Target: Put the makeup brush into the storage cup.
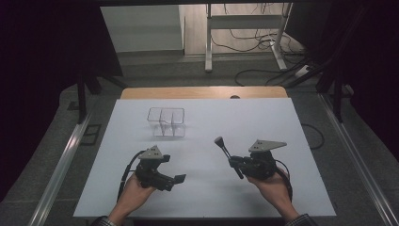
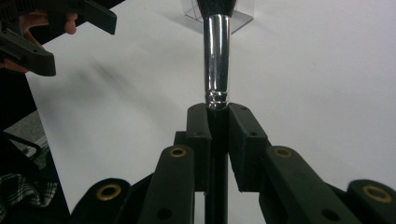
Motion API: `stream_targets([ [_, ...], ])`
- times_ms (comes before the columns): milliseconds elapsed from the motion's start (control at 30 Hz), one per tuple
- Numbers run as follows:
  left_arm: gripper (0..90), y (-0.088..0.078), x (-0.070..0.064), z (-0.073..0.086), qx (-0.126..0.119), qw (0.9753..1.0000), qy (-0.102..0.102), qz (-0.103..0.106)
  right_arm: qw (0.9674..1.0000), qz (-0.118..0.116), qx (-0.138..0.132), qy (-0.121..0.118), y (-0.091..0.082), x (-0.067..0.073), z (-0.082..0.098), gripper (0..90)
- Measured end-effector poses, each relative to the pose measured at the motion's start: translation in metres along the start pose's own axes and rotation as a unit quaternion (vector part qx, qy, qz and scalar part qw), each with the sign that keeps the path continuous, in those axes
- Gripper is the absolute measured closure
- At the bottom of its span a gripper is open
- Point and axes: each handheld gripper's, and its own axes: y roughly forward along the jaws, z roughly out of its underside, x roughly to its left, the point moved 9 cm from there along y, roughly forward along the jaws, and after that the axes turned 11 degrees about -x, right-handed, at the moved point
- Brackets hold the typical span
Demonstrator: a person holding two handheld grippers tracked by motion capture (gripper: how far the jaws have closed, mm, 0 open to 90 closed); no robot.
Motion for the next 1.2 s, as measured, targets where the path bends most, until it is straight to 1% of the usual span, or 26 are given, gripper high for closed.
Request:
stream_targets([
  [233,0.0,0.007,-0.003,-0.007,-0.009,0.9998,-0.004,0.016,0.9999,-0.007,-0.009,0.000,0.008,0.007,-0.004,79.0],
  [533,0.0,0.016,-0.007,-0.016,-0.021,0.9990,-0.018,0.036,0.9998,-0.014,-0.014,-0.001,0.015,0.012,-0.007,79.0],
  [700,0.0,0.020,-0.009,-0.021,-0.030,0.9978,-0.029,0.051,0.9997,-0.019,-0.016,-0.001,0.019,0.016,-0.008,79.0],
  [800,0.0,0.022,-0.009,-0.023,-0.033,0.9972,-0.032,0.059,0.9996,-0.024,-0.018,-0.001,0.022,0.019,-0.009,79.0],
  [1000,0.0,0.025,-0.011,-0.028,-0.042,0.9951,-0.043,0.078,0.9994,-0.030,-0.019,-0.001,0.026,0.024,-0.009,79.0],
  [1200,0.0,0.030,-0.011,-0.030,-0.044,0.9938,-0.052,0.088,0.9991,-0.037,-0.021,-0.004,0.030,0.029,-0.010,79.0],
])
